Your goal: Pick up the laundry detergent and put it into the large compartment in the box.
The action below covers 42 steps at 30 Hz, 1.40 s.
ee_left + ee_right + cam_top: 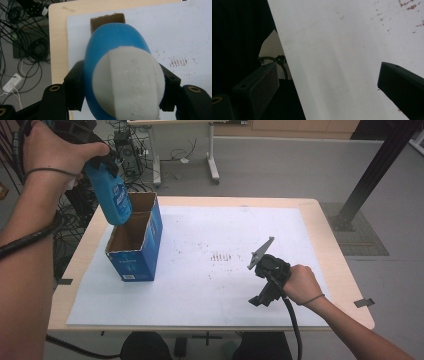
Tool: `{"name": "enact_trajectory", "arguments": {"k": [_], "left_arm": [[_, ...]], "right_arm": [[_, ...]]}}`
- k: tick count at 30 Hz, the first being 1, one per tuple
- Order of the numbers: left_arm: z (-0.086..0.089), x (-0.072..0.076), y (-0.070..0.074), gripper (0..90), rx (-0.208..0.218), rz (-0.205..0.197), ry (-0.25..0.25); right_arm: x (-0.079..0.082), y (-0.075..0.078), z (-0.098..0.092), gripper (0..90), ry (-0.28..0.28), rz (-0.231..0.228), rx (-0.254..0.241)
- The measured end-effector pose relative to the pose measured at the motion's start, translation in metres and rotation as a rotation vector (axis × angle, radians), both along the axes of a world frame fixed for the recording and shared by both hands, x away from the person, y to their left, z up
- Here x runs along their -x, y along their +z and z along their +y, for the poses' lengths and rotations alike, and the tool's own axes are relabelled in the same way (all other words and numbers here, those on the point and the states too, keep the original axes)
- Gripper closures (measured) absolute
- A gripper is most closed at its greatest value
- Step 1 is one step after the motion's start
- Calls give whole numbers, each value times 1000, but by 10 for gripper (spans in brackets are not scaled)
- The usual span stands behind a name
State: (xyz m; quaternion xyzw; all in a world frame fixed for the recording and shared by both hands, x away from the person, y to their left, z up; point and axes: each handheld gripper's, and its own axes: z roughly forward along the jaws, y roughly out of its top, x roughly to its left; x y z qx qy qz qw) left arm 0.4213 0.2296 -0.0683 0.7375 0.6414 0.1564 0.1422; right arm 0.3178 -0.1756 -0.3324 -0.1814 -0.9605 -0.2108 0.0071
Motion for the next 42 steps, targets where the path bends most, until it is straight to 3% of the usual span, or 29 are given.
{"name": "enact_trajectory", "arguments": {"k": [10,31,42], "left_arm": [[-1,-3,-15,379,-6,26,-5],[-2,-10,-64,378,12,76,-6],[-2,-11,-79,378,16,92,-2]], "right_arm": [[0,0,0,35,2,3,-2],[0,-4,0,35,1,11,-1],[0,-3,-2,35,-6,8,1]]}}
